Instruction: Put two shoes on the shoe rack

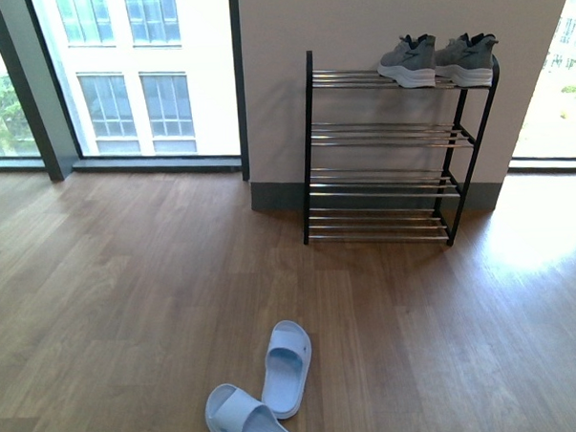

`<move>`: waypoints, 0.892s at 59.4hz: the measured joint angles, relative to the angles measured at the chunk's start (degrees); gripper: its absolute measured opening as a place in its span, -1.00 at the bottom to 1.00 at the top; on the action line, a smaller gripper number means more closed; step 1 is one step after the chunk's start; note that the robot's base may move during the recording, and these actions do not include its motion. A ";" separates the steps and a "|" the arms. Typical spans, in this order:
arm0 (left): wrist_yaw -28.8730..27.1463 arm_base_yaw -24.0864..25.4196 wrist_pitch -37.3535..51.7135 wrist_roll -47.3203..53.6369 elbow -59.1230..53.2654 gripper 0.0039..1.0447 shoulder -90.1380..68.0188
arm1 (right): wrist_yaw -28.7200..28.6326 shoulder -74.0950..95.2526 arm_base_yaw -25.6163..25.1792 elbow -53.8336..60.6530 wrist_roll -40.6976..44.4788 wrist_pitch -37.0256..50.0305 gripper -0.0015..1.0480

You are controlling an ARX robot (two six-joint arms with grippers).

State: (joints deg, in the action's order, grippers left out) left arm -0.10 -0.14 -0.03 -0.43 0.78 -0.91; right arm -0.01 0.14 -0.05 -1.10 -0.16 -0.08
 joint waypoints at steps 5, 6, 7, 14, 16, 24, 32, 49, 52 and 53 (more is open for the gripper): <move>0.00 0.00 0.00 0.00 0.00 0.83 0.00 | 0.00 0.00 0.00 0.00 0.00 0.00 0.82; 0.00 0.00 0.00 0.00 0.00 0.83 0.00 | 0.00 0.00 0.00 0.00 0.00 0.00 0.82; 0.00 0.00 0.00 0.00 0.00 0.83 0.00 | 0.00 0.00 0.00 0.00 0.00 0.00 0.82; -0.02 0.00 0.02 0.00 0.00 0.83 0.00 | 0.00 0.00 0.00 0.00 0.00 0.00 0.82; 0.00 0.00 0.00 0.00 0.00 0.83 0.00 | 0.00 0.00 0.00 0.00 0.00 0.00 0.82; 0.00 0.00 0.00 0.00 0.00 0.83 0.00 | 0.00 0.02 0.00 0.00 0.00 0.00 0.82; -0.02 0.00 0.02 0.00 0.00 0.83 0.00 | 0.00 0.00 0.00 0.00 0.00 0.00 0.82; -0.02 0.00 0.02 0.00 0.00 0.83 0.00 | 0.00 0.02 0.00 0.00 0.00 0.00 0.82; 0.00 0.00 0.02 0.00 0.00 0.83 0.00 | 0.02 0.00 0.00 0.00 0.00 0.00 0.82; 0.00 0.00 0.02 0.00 0.00 0.83 0.00 | 0.02 0.00 0.00 0.00 0.00 0.00 0.82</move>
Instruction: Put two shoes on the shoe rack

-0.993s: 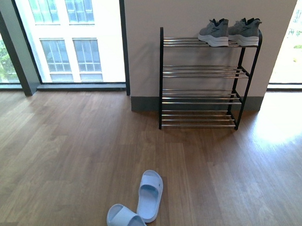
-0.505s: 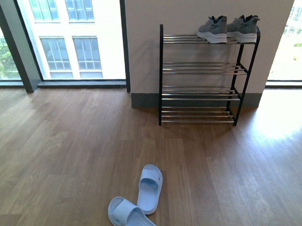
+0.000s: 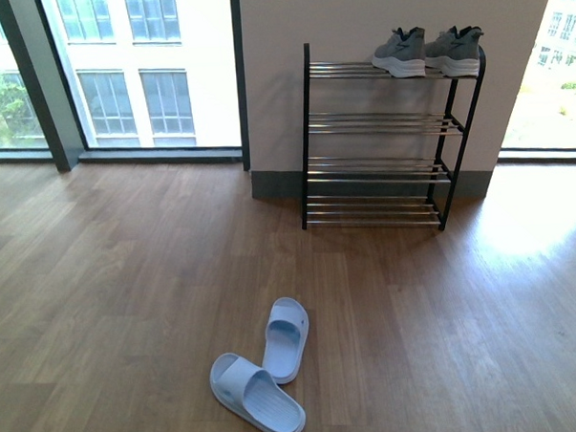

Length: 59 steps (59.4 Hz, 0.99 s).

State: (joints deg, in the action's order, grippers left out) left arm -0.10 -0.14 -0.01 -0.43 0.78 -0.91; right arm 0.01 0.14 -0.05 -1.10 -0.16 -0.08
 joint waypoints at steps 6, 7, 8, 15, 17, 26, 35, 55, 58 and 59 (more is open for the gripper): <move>-0.02 0.00 0.00 0.00 0.00 0.83 0.00 | -0.02 0.02 0.02 0.00 0.00 0.00 0.82; -0.02 0.00 0.00 0.00 0.00 0.83 0.00 | -0.02 0.00 0.02 0.00 0.00 0.00 0.82; -0.02 0.00 -0.02 0.00 0.00 0.83 0.00 | 0.00 0.02 0.02 0.00 0.00 0.00 0.82; -0.02 0.00 0.00 0.00 0.00 0.83 0.00 | 0.00 0.02 0.00 0.00 0.00 0.00 0.82; 0.00 0.00 -0.02 0.00 0.00 0.83 0.00 | -0.02 0.02 0.00 0.00 0.00 0.00 0.82; -0.02 0.00 -0.02 0.00 0.00 0.83 0.00 | 0.00 0.02 0.00 0.00 0.00 0.00 0.82; 0.00 0.00 0.00 0.00 0.00 0.83 0.00 | 0.00 0.02 0.00 0.00 0.00 0.00 0.82; -0.02 0.00 0.00 0.00 0.00 0.83 0.00 | -0.02 0.02 0.00 0.00 0.00 0.00 0.82; -0.02 0.00 -0.02 0.00 0.00 0.83 0.00 | -0.02 0.02 0.00 0.00 0.00 0.00 0.82; -0.02 0.00 0.00 0.00 0.00 0.83 0.00 | 0.00 0.02 0.00 0.00 0.00 0.00 0.82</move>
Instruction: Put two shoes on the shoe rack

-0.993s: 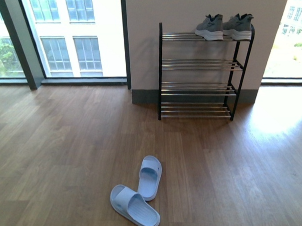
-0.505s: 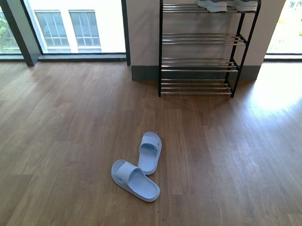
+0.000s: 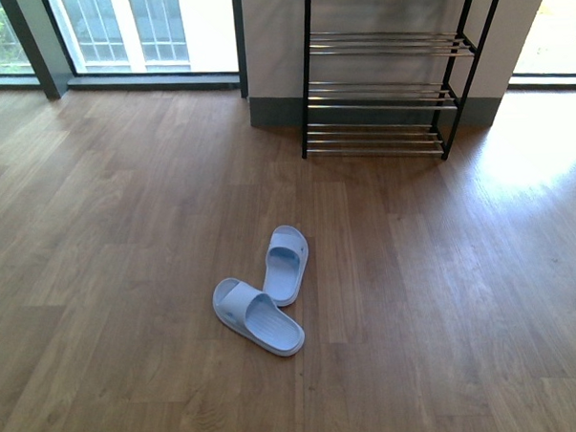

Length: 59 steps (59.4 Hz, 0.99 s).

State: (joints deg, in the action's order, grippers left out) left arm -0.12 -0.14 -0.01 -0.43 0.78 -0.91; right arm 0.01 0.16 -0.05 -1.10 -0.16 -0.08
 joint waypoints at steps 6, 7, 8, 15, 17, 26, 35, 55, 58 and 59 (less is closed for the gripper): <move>0.02 0.00 -0.02 0.00 0.00 0.83 0.00 | -0.02 0.00 0.00 0.00 0.00 0.00 0.82; 0.00 0.00 -0.02 0.00 0.00 0.83 0.00 | -0.02 0.00 0.00 0.00 0.00 0.00 0.82; 0.02 0.00 -0.02 0.00 0.00 0.83 0.00 | 0.00 0.00 0.00 0.00 0.00 0.00 0.82; 0.02 0.00 0.00 0.00 0.00 0.83 0.00 | -0.02 0.00 0.00 0.00 0.00 0.00 0.82; 0.02 0.00 0.00 0.00 0.00 0.83 0.00 | 0.00 0.00 0.00 0.00 -0.02 0.00 0.82; 0.02 0.00 -0.02 0.00 0.00 0.83 0.00 | -0.02 0.00 0.00 0.00 0.02 0.00 0.82; 0.02 0.00 -0.02 0.00 0.00 0.83 0.00 | 0.00 0.00 0.00 0.00 0.00 0.00 0.82; 0.02 0.00 -0.02 0.00 0.00 0.83 0.00 | 0.00 0.00 0.00 0.00 0.00 0.00 0.82; 0.02 0.00 -0.02 0.00 0.00 0.83 0.00 | 0.00 0.00 0.02 0.00 0.00 0.00 0.82; 0.02 0.00 -0.02 0.00 0.00 0.83 0.00 | 0.00 0.00 0.00 0.00 0.00 0.00 0.82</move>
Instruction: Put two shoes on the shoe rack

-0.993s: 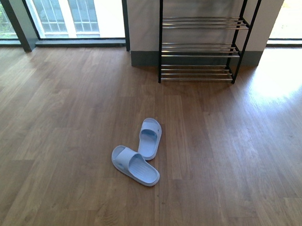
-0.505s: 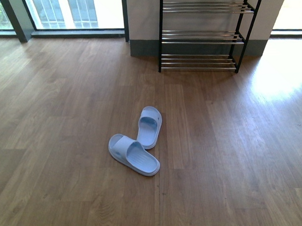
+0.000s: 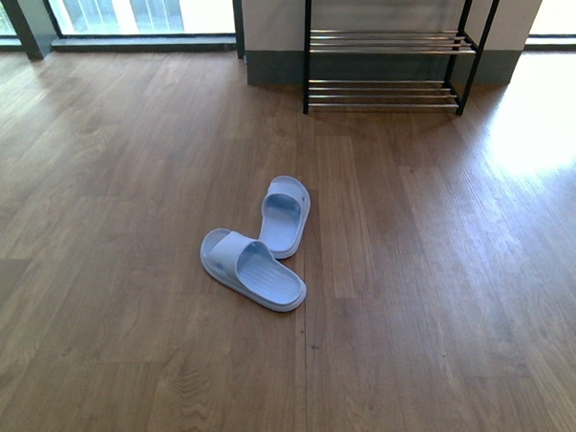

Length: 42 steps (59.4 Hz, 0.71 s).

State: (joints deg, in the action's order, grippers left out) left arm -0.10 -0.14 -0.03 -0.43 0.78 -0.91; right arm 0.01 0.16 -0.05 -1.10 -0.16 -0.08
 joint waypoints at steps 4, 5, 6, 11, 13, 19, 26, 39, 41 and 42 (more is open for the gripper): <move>0.00 0.00 0.00 0.00 0.00 0.83 0.00 | 0.00 0.00 0.00 0.00 0.00 0.00 0.82; 0.00 0.00 0.00 0.00 0.00 0.83 0.00 | 0.00 0.00 0.00 0.00 0.00 0.00 0.82; 0.00 0.00 0.00 0.00 0.00 0.83 0.00 | 0.00 0.00 0.02 0.00 0.00 0.00 0.82; 0.00 0.00 0.00 0.00 0.00 0.83 0.00 | 0.00 0.00 0.00 0.00 0.00 0.00 0.82; 0.00 0.00 0.00 0.00 0.00 0.83 0.00 | 0.00 0.00 0.00 0.00 0.00 0.00 0.82; 0.00 0.00 0.00 0.02 0.00 0.83 0.00 | 0.00 0.00 0.02 0.00 0.00 0.00 0.82; 0.00 0.00 0.00 0.00 0.00 0.83 0.00 | 0.00 -0.02 0.00 0.00 0.00 0.00 0.82; 0.00 0.00 0.00 0.00 0.00 0.83 0.00 | 0.00 0.00 0.02 0.00 0.00 0.00 0.82; 0.00 0.00 0.00 0.02 0.00 0.83 0.00 | 0.00 0.00 0.00 0.00 0.00 0.00 0.82; 0.00 0.00 0.00 0.00 0.00 0.83 0.00 | 0.00 0.00 0.00 0.00 0.00 0.00 0.82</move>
State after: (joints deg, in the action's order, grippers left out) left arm -0.10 -0.14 -0.03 -0.43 0.78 -0.91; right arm 0.01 0.16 -0.05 -1.10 -0.16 -0.08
